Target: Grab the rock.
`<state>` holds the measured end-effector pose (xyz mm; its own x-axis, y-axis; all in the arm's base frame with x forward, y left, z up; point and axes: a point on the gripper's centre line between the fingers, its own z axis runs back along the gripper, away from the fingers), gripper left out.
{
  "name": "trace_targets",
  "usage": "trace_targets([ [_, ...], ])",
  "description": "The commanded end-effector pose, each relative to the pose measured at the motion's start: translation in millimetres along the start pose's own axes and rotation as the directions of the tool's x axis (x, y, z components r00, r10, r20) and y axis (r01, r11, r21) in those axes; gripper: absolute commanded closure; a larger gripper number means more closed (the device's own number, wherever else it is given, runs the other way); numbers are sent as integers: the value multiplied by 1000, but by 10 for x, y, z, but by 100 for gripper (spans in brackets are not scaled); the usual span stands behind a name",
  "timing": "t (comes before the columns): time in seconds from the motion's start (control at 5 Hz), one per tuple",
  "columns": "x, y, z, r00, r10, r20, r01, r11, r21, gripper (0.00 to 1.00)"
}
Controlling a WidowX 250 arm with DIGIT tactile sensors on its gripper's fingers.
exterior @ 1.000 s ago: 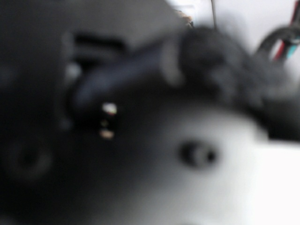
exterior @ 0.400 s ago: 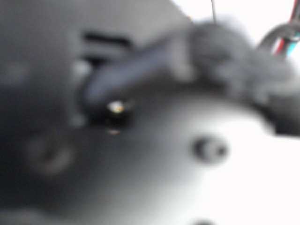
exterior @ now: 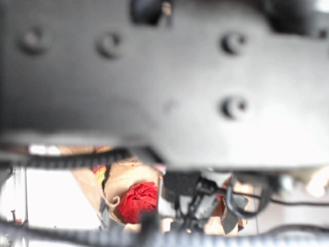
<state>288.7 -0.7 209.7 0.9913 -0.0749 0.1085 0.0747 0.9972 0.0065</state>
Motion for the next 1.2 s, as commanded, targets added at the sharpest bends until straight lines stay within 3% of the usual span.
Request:
trace_targets([
  [0.0, -106, 148, 214, 965, 222, 140, -226, 974, 10, 0],
  [0.2, -117, 211, 115, 923, 358, 142, -364, 931, 16, 0],
  [0.4, -140, 277, 63, 828, 544, 137, -554, 831, 42, 0],
  [0.6, -183, 331, 46, 692, 708, 141, -721, 686, 97, 0],
  [1.0, -183, 331, 46, 692, 708, 141, -721, 686, 97, 0],
])
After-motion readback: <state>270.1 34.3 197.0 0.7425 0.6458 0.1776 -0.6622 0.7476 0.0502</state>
